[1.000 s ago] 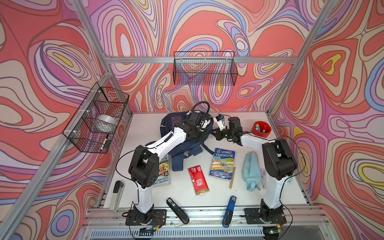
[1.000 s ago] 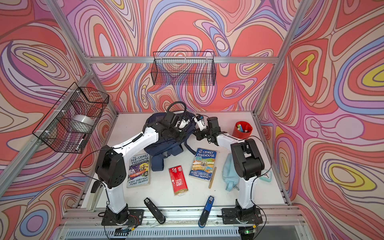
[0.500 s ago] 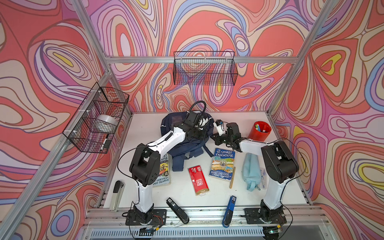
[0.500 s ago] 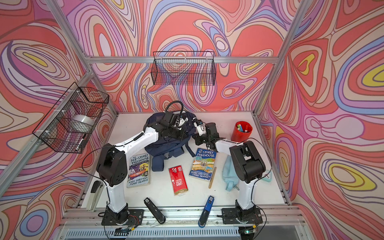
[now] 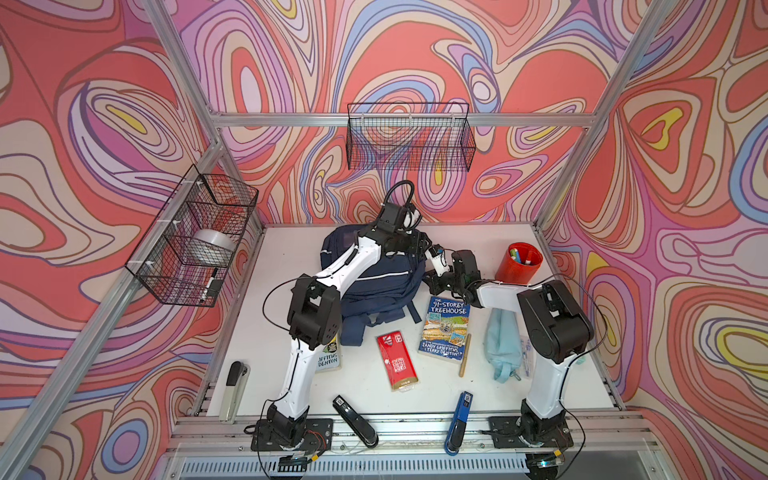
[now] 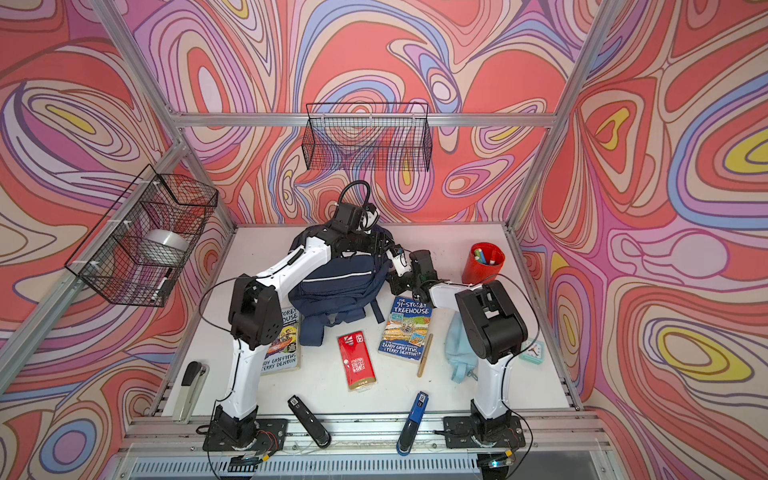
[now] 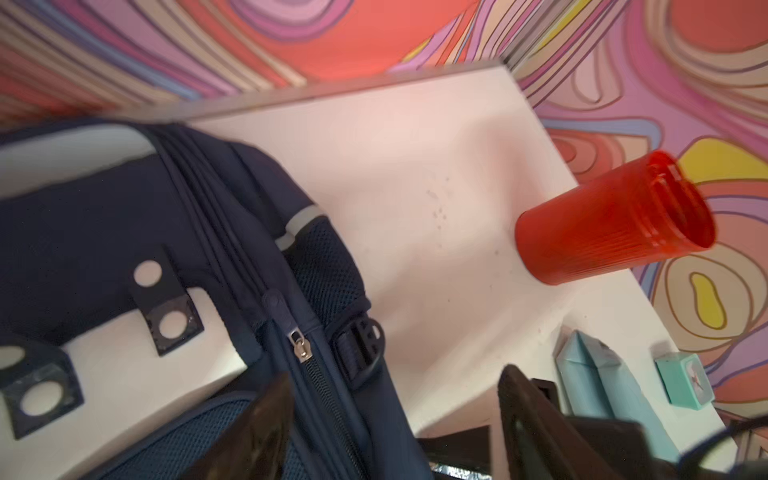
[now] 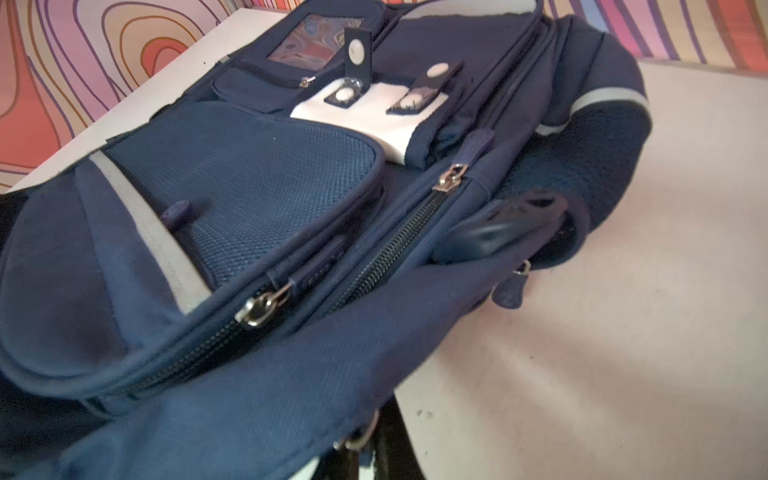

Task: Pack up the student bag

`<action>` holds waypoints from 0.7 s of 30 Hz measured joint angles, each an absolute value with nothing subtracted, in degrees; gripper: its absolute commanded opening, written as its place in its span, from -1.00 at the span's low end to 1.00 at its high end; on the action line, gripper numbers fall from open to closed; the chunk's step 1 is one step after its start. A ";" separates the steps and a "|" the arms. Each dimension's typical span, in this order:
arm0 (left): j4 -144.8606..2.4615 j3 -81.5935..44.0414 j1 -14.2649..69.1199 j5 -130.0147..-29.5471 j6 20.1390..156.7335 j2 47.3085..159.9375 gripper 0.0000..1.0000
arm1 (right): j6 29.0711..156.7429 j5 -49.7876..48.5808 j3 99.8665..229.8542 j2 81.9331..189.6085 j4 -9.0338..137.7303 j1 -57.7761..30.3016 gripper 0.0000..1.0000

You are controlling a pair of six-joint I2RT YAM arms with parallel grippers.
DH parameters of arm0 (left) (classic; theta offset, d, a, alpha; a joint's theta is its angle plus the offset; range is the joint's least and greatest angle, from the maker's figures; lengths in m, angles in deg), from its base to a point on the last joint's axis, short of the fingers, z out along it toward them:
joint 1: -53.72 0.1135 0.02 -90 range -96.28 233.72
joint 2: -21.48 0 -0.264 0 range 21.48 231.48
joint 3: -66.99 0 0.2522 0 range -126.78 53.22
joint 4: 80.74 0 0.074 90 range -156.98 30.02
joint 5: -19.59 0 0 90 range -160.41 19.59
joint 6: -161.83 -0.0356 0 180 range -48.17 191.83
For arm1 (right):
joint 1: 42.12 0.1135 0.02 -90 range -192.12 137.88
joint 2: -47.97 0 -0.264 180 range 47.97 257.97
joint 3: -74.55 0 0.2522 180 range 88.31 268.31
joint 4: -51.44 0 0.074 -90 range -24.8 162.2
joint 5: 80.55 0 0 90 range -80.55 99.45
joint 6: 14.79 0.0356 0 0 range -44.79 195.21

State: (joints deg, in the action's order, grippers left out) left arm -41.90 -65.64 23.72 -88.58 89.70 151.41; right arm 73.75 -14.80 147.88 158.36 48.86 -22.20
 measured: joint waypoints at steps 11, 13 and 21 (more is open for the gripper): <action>-34.84 -73.47 23.35 -92.21 94.46 160.70 0.23 | 74.48 -13.45 146.11 158.38 47.33 -22.33 -1.00; -34.95 -73.47 23.33 -93.00 95.32 161.33 0.11 | 74.34 -12.72 146.11 158.45 48.23 -22.29 -1.00; -33.33 -77.84 22.41 -93.33 95.93 167.87 -0.28 | 72.09 -10.28 144.95 158.51 47.20 -20.86 -1.00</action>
State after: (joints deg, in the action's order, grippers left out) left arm -33.33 -77.84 22.41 -93.33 95.93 167.87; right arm 72.09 -10.28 144.95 158.51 47.20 -20.86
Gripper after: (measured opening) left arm 0.317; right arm 0.080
